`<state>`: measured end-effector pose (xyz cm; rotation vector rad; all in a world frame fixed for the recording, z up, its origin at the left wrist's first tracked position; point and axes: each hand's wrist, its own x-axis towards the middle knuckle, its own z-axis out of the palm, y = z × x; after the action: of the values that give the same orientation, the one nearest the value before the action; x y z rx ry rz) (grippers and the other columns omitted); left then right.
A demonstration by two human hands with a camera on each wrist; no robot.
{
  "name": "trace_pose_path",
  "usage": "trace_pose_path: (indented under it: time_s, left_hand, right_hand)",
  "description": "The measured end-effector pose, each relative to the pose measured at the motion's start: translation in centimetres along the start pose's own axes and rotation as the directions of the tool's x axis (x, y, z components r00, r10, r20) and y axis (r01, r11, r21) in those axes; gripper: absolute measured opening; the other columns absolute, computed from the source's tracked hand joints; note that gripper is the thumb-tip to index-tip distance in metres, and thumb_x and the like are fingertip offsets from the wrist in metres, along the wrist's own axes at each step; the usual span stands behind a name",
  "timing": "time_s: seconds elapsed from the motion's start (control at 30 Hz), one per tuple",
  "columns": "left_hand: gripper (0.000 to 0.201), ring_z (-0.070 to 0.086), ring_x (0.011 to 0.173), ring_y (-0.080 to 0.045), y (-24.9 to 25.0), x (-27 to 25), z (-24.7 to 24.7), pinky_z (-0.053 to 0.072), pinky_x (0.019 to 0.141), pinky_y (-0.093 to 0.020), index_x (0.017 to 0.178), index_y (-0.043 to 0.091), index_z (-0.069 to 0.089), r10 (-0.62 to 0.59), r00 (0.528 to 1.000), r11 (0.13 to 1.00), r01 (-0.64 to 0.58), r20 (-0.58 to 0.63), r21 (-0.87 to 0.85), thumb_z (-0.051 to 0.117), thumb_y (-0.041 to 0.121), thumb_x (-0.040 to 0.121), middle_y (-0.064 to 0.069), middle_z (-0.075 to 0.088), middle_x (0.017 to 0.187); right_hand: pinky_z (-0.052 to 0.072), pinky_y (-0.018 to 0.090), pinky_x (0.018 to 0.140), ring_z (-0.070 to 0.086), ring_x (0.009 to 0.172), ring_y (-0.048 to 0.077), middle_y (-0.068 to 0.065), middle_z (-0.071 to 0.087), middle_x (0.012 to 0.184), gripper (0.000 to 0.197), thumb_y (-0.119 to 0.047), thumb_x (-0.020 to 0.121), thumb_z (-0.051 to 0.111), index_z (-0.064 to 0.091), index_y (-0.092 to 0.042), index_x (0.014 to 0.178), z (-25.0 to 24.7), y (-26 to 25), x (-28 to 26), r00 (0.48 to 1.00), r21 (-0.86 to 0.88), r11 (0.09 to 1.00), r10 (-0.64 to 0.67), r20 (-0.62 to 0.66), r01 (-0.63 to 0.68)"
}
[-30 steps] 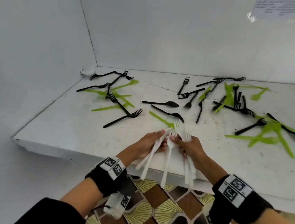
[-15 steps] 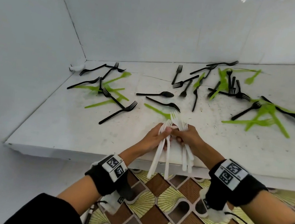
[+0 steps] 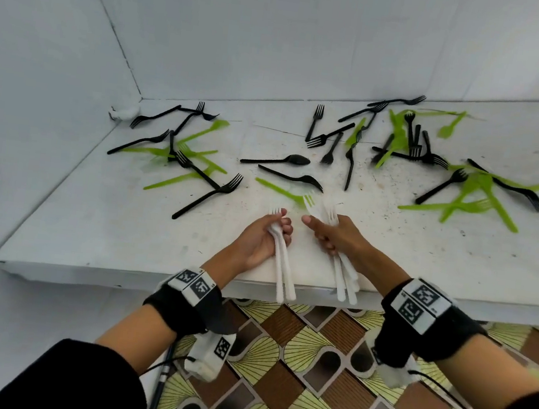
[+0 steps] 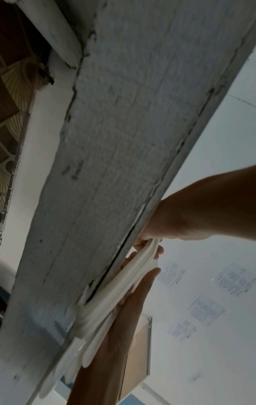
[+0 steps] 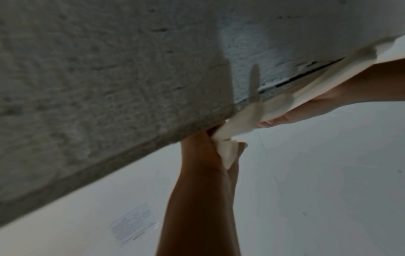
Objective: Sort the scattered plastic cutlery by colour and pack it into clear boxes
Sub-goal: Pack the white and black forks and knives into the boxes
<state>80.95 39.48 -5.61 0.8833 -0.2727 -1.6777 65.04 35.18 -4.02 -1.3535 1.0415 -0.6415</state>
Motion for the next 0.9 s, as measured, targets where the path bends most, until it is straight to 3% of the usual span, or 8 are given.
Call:
trace_pose_path:
  time_s: [0.17,0.27,0.37,0.5,0.63,0.73,0.8,0.9]
  left_hand:
    - [0.026,0.047,0.044,-0.006,0.2,0.2,0.6,0.043,0.044,-0.015,0.076,0.012,0.042,-0.019,0.997,0.993,0.028,-0.077,0.112,0.035,0.014,0.101,0.003,0.046,0.056]
    - [0.025,0.041,0.037,-0.005,0.2,0.5,1.5,0.038,0.039,-0.014,0.075,0.014,0.044,-0.012,0.990,0.983,0.037,-0.140,0.178,0.044,0.020,0.098,0.005,0.041,0.047]
    - [0.021,0.038,0.040,-0.005,0.2,0.6,2.4,0.037,0.038,-0.014,0.078,0.014,0.051,0.035,0.983,0.965,0.013,-0.178,0.261,0.060,0.029,0.089,0.004,0.037,0.056]
    - [0.013,0.044,0.041,-0.004,0.4,0.5,3.1,0.036,0.040,-0.014,0.084,0.008,0.060,0.098,0.980,0.936,-0.033,-0.172,0.350,0.062,0.019,0.088,-0.002,0.050,0.069]
    - [0.024,0.049,0.039,-0.008,0.7,0.2,3.1,0.042,0.043,-0.019,0.078,0.005,0.056,0.107,0.979,0.929,-0.036,-0.172,0.369,0.049,0.018,0.096,-0.003,0.056,0.056]
    - [0.029,0.054,0.055,-0.017,0.5,-0.1,2.9,0.048,0.055,-0.028,0.083,0.005,0.057,0.142,0.973,0.907,-0.054,-0.183,0.417,0.039,0.019,0.100,-0.009,0.058,0.065]
    - [0.027,0.055,0.068,-0.019,0.5,-0.2,2.7,0.048,0.066,-0.033,0.084,0.009,0.056,0.178,0.959,0.911,-0.076,-0.219,0.406,0.038,0.019,0.101,-0.009,0.058,0.077]
    - [0.021,0.055,0.070,-0.018,0.9,-0.3,2.5,0.051,0.060,-0.031,0.082,0.010,0.050,0.188,0.951,0.939,-0.100,-0.246,0.329,0.041,0.017,0.100,-0.007,0.051,0.075]
  right_hand:
    - [0.027,0.015,0.036,0.028,0.039,0.003,-0.008,0.035,0.053,0.033,-0.046,0.091,0.051,0.035,-0.019,0.082,0.1,0.0,0.4,0.998,0.017,0.998,0.054,0.034,-0.054]
    - [0.028,0.015,0.036,0.029,0.042,0.003,-0.004,0.035,0.063,0.029,-0.040,0.096,0.043,0.030,-0.016,0.104,0.3,0.0,0.3,0.996,0.012,0.997,0.077,0.047,-0.077]
    - [0.031,0.015,0.039,0.033,0.050,0.006,-0.001,0.038,0.067,0.030,-0.032,0.098,0.044,0.025,-0.014,0.113,1.4,-0.1,-0.4,0.998,-0.097,0.995,-0.011,0.059,0.017]
    - [0.033,0.016,0.039,0.037,0.055,0.010,-0.001,0.043,0.070,0.031,-0.029,0.096,0.048,0.029,-0.015,0.115,2.3,-0.4,-1.1,0.988,-0.223,0.964,-0.131,0.079,0.146]
    - [0.039,0.018,0.045,0.044,0.058,0.008,-0.001,0.051,0.076,0.030,-0.028,0.097,0.046,0.039,-0.012,0.122,2.2,-0.5,-1.4,0.980,-0.239,0.953,-0.161,0.115,0.185]
    - [0.048,0.024,0.054,0.056,0.064,0.011,0.001,0.059,0.083,0.028,-0.035,0.098,0.042,0.048,-0.016,0.117,2.1,-0.6,-1.4,0.980,-0.237,0.954,-0.158,0.123,0.183]
    - [0.050,0.025,0.055,0.059,0.069,0.013,0.003,0.061,0.086,0.029,-0.038,0.098,0.038,0.054,-0.017,0.110,2.1,-0.9,-1.3,0.985,-0.257,0.951,-0.157,0.072,0.170]
    - [0.046,0.023,0.045,0.053,0.058,0.014,0.005,0.057,0.075,0.032,-0.037,0.100,0.036,0.053,-0.010,0.106,1.8,-1.4,-1.0,0.985,-0.230,0.967,-0.141,-0.104,0.114]
